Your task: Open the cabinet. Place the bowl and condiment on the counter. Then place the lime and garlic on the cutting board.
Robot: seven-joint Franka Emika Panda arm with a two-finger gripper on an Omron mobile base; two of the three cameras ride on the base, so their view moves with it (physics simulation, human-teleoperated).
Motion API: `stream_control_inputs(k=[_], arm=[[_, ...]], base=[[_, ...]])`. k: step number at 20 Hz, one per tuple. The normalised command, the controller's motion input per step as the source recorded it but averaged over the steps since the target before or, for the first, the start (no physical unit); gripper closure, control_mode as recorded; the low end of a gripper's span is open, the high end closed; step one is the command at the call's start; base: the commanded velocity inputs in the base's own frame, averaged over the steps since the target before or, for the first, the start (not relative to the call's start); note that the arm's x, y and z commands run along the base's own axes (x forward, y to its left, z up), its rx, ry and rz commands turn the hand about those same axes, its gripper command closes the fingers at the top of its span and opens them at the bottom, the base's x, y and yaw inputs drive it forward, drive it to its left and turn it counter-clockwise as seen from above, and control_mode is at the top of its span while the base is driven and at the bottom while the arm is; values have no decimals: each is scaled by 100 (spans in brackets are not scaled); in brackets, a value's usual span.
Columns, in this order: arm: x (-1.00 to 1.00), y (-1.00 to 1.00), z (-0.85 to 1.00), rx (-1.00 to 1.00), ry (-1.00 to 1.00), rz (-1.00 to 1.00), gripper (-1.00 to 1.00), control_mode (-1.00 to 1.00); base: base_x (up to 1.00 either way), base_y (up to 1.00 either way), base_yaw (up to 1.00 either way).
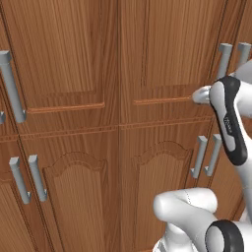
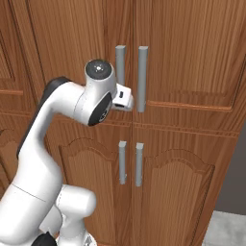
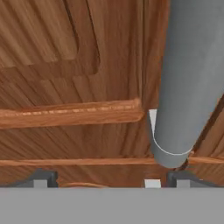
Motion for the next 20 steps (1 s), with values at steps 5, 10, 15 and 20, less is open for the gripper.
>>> stream_control_inputs(k=[5,10,15,20], arm=[[9,-9,58,-2,-4,-7,-100,-100],[36,-20,1,-3,0,-3,-100,-100],[25,-33,-2,-3,-4,0,-100,-100],[1,-16,-11,-4,-22,-3,-100,-100]], base=[[0,0,0],[0,0,0],[0,0,0],[0,0,0]])
